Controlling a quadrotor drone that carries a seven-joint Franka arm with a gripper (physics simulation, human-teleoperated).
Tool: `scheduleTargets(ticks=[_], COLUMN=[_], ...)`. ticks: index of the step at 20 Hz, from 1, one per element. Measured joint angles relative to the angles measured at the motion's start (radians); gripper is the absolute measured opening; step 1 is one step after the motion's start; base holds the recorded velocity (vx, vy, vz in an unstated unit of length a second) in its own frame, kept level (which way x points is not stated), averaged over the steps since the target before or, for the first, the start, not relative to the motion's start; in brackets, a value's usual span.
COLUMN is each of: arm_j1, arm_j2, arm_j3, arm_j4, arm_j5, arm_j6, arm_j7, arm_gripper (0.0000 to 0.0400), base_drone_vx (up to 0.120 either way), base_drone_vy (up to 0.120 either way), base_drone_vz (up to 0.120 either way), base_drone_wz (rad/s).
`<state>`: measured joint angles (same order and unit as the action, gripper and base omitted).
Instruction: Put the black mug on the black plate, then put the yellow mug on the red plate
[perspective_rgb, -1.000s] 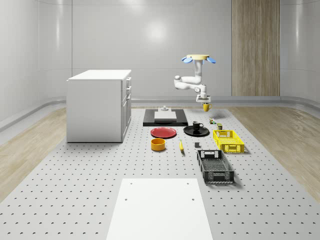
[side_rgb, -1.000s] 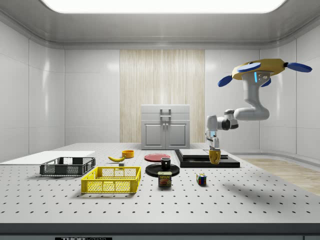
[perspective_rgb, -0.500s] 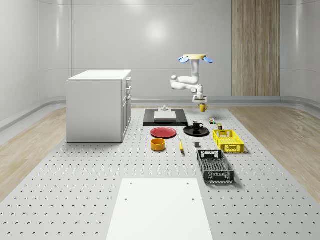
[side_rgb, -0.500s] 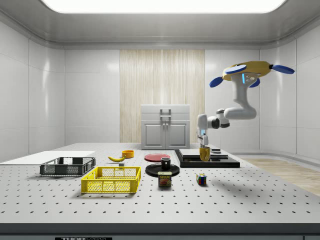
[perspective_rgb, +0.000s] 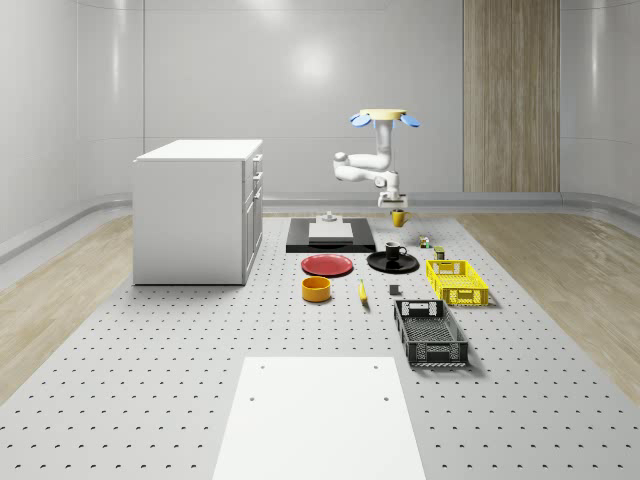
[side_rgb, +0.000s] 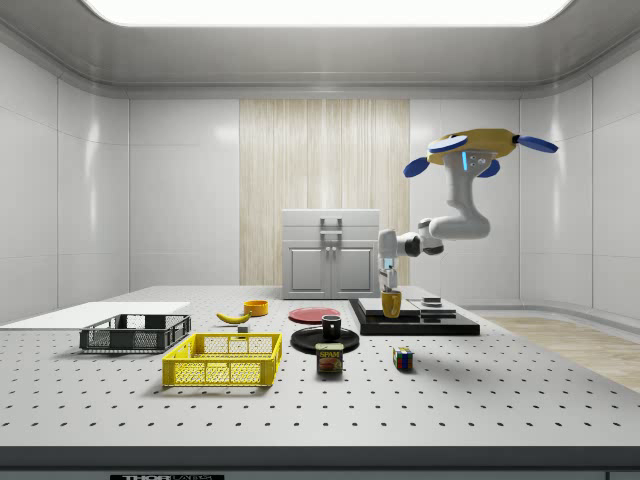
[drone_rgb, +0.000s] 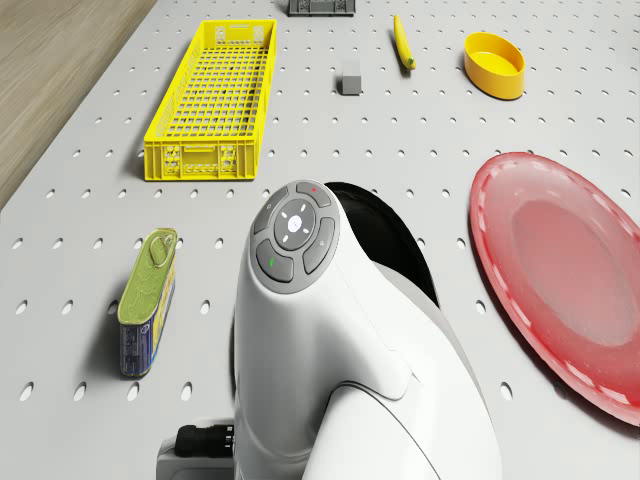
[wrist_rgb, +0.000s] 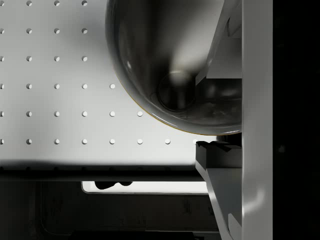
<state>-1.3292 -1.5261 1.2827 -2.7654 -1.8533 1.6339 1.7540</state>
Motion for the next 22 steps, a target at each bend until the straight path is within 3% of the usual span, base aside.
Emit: scheduleTargets(ticks=[22], arm_j1=[-0.002], arm_j2=[-0.006], arm_j3=[0.0], arm_j4=[0.0], arm_j5=[0.003], arm_j6=[0.005], arm_j7=[0.001], arm_gripper=[0.011], base_drone_vx=[0.12], base_drone_vy=[-0.12], base_drone_vz=[0.0], base_drone_wz=[0.0])
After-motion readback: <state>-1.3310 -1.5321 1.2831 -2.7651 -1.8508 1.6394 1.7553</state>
